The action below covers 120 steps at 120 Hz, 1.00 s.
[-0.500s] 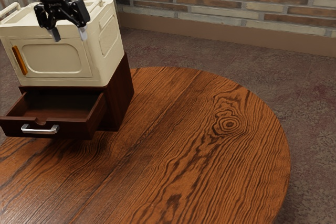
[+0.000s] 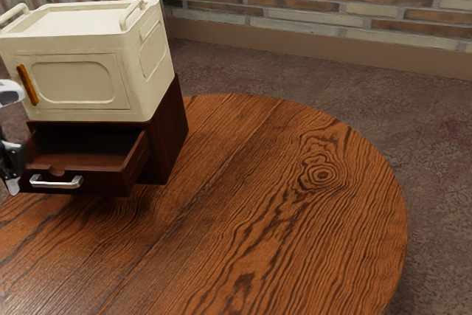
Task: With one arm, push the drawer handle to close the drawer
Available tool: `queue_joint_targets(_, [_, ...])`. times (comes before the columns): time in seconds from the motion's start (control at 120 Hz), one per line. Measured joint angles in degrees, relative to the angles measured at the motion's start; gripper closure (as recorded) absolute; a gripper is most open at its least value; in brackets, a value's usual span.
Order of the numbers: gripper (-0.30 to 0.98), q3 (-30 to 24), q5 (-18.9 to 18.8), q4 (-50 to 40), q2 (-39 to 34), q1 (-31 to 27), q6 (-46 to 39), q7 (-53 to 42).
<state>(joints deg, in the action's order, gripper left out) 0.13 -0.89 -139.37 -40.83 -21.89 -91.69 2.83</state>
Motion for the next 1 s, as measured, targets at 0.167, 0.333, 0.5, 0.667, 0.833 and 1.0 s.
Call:
queue_joint_targets(0.167, [0.59, 0.08, -2.16, -6.66, -2.08, -0.42, -7.07, 0.04])
queue_joint_targets(0.333, [0.67, -0.01, -2.41, -9.91, 0.22, -0.43, -13.0, 0.18])
queue_joint_targets(0.5, [0.71, -0.13, -2.25, -9.47, 6.98, -0.43, -20.0, 0.3])
queue_joint_targets(0.667, [0.71, -0.19, -2.2, -8.39, 11.67, -0.43, -27.81, 0.4])
queue_joint_targets(0.833, [0.71, 0.02, -2.16, -6.9, 16.05, -0.49, -33.54, 0.49])
queue_joint_targets(1.0, [0.72, 1.03, -2.07, -5.87, 19.91, -0.52, -37.59, 0.54])
